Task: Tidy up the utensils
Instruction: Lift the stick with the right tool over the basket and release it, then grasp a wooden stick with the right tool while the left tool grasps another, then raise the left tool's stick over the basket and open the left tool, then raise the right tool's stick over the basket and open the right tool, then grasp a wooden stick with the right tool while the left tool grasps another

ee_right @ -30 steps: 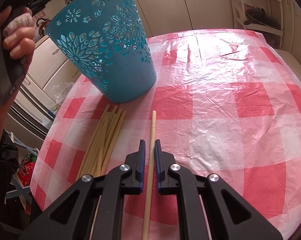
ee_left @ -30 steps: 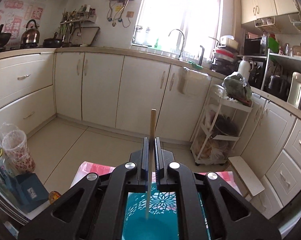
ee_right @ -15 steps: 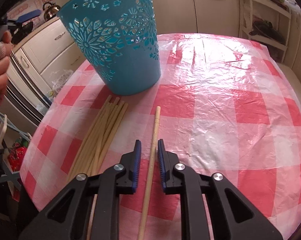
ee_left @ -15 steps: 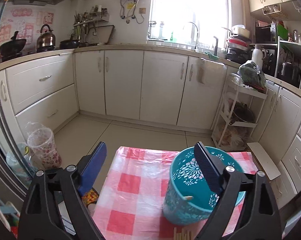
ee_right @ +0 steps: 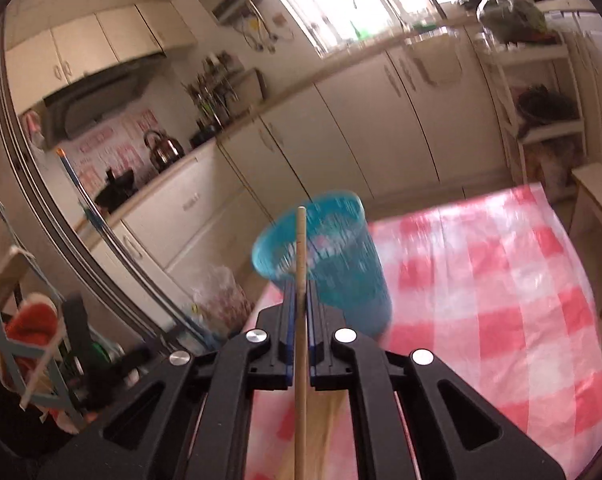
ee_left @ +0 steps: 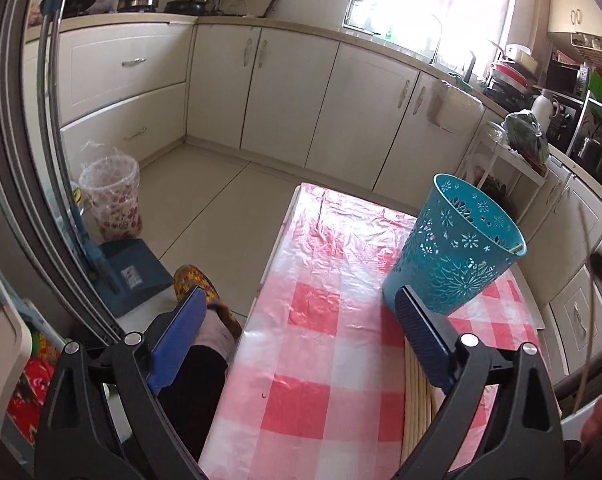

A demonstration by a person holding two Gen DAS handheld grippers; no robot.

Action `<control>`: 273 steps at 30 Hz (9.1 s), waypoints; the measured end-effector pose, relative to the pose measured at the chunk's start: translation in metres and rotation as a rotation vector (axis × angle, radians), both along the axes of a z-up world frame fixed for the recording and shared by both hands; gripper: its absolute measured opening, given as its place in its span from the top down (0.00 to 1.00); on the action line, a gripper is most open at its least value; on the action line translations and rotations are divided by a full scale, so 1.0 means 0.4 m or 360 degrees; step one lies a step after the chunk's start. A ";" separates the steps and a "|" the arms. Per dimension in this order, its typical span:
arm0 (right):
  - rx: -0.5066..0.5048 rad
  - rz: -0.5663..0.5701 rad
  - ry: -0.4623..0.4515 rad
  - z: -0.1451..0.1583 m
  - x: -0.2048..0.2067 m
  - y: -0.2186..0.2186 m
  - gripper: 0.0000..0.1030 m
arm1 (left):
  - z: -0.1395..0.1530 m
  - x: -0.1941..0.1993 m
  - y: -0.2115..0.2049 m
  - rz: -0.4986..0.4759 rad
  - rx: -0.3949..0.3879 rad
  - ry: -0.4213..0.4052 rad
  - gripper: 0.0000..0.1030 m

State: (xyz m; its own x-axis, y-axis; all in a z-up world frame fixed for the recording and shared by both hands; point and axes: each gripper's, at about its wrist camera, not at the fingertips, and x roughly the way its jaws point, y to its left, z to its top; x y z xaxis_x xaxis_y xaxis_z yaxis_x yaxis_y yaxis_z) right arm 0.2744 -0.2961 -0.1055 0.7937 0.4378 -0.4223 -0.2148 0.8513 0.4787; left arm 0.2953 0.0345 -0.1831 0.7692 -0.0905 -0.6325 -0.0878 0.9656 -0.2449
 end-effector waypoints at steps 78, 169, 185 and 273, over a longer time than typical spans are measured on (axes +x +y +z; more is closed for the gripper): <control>-0.0362 -0.0186 0.0655 -0.411 -0.023 0.063 0.94 | -0.245 0.148 -0.327 -0.0421 0.0428 0.0529 0.21; -0.0464 -0.0160 0.0554 -0.336 -0.058 0.056 0.95 | 0.011 -0.033 -0.069 -0.0083 0.0087 -0.0203 0.15; -0.0011 -0.0412 -0.0518 0.143 0.107 0.118 0.95 | -0.014 -0.108 -0.004 -0.0034 -0.0071 -0.0131 0.15; -0.0502 -0.0106 0.0607 -0.402 -0.042 0.087 0.92 | -0.257 0.070 -0.338 -0.0448 0.0445 0.0453 0.14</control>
